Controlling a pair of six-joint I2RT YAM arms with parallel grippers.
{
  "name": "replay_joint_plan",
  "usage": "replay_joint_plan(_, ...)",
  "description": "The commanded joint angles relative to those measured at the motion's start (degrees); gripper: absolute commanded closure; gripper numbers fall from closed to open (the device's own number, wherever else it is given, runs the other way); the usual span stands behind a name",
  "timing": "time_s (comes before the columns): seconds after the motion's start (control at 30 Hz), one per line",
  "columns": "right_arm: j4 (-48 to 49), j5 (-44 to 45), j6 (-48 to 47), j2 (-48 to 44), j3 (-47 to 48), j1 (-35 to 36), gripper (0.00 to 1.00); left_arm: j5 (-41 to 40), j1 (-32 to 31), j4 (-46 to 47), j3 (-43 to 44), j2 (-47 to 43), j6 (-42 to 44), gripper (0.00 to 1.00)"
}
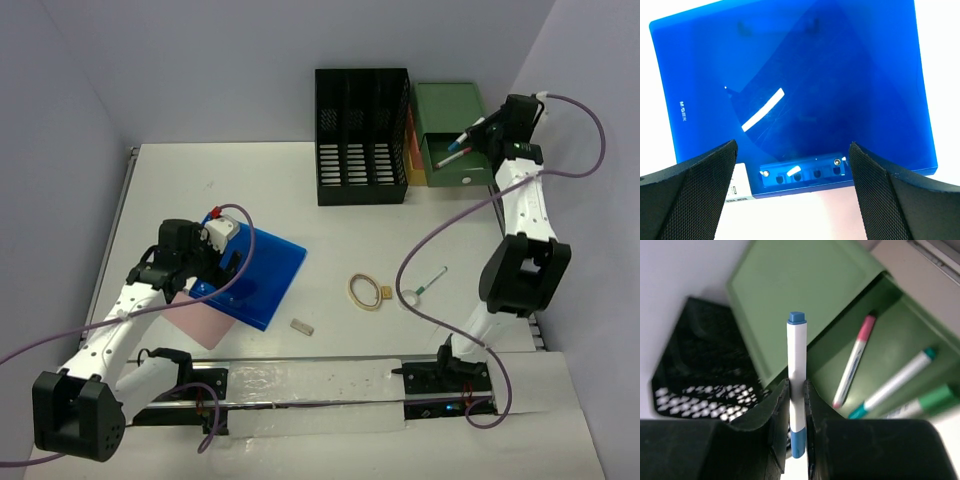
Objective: Organize the desk
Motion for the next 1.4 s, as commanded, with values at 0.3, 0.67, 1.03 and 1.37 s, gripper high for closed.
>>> replay_joint_plan(0.3,-8.47,8.4,-8.71,-11.96,-1.4,3.64,0.44,0.27,-0.15,2.3,0.8,0.68,-1.09,0.01)
replay_joint_plan(0.67,-11.68,14.55,-7.39,-41.06,-42.7,15.34,0.44,0.64,-0.15,2.22,0.93,-1.76,-1.21,0.01)
replay_joint_plan(1.03,-10.02,9.68,-2.45,-33.17,-55.4,16.01,0.45,-0.28,-0.15,3.08,0.37,-3.59,-1.09,0.01)
replay_joint_plan(1.37,-6.87,14.63,1.34,-28.27,-58.18,15.96,0.46,-0.2,-0.15,2.95,0.41,-3.44,-1.01,0.01)
